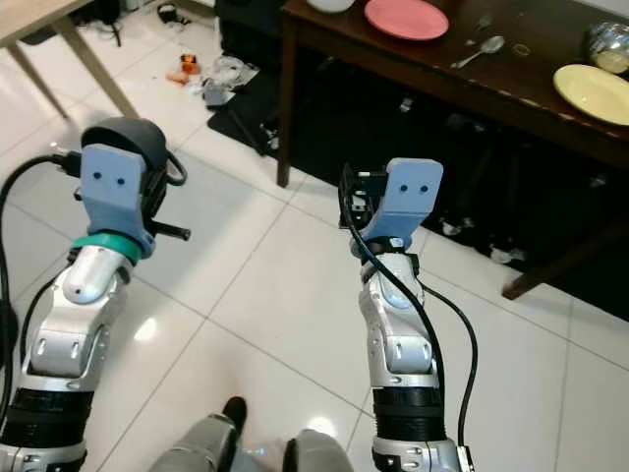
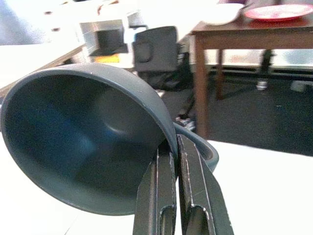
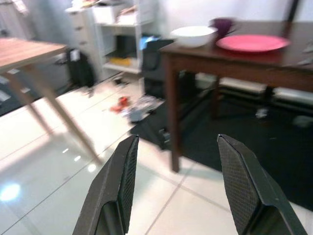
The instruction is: Setting the table
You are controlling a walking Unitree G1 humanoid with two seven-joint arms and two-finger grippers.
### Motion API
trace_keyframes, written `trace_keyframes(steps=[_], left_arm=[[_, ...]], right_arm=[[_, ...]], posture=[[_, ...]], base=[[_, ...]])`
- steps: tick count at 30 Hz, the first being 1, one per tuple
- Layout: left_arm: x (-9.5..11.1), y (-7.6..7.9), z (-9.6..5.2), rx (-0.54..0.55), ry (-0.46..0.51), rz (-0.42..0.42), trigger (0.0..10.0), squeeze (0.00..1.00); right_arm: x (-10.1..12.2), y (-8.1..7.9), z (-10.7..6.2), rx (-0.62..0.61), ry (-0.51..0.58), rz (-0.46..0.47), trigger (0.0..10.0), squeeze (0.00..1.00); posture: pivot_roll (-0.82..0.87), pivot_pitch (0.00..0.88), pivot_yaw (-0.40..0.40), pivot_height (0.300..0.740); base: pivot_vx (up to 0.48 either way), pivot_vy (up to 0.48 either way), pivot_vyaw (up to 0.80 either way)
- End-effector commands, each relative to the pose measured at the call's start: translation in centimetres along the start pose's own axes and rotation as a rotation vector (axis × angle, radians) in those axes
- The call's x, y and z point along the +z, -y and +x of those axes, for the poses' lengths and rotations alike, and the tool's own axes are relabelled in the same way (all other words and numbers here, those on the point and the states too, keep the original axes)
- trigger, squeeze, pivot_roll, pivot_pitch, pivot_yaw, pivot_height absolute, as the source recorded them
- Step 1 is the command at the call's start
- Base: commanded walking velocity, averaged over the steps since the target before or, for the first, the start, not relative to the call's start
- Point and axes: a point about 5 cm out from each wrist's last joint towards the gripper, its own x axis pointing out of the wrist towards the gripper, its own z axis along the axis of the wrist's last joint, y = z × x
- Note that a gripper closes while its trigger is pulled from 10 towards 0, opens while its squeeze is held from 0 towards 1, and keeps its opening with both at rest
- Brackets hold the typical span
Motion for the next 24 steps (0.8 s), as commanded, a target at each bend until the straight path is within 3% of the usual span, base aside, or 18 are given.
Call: trace_keyframes(steps=[1, 11, 24], left_arm=[[-0.3, 0.0, 0.0, 0.004, -0.015, 0.016, 10.0, 0.0], [-0.1, -0.3, 0.3, 0.014, 0.0, 0.076, 10.0, 0.0], [0.1, 0.0, 0.5, 0.011, 0.007, 0.073, 10.0, 0.0]], right_arm=[[-0.4, 0.2, -0.2, -0.007, -0.022, 0.003, 10.0, 0.0], [-0.2, 0.7, 0.0, -0.044, -0.008, 0.006, 10.0, 0.0], [-0.1, 1.1, 0.0, -0.073, -0.003, 0.007, 10.0, 0.0]], posture=[[0.04, 0.041, 0.006, 0.74], [0.04, 0.046, 0.01, 0.74], [0.04, 0.049, 0.014, 0.74]], base=[[0.0, 0.0, 0.79], [0.0, 0.0, 0.79], [0.0, 0.0, 0.79]])
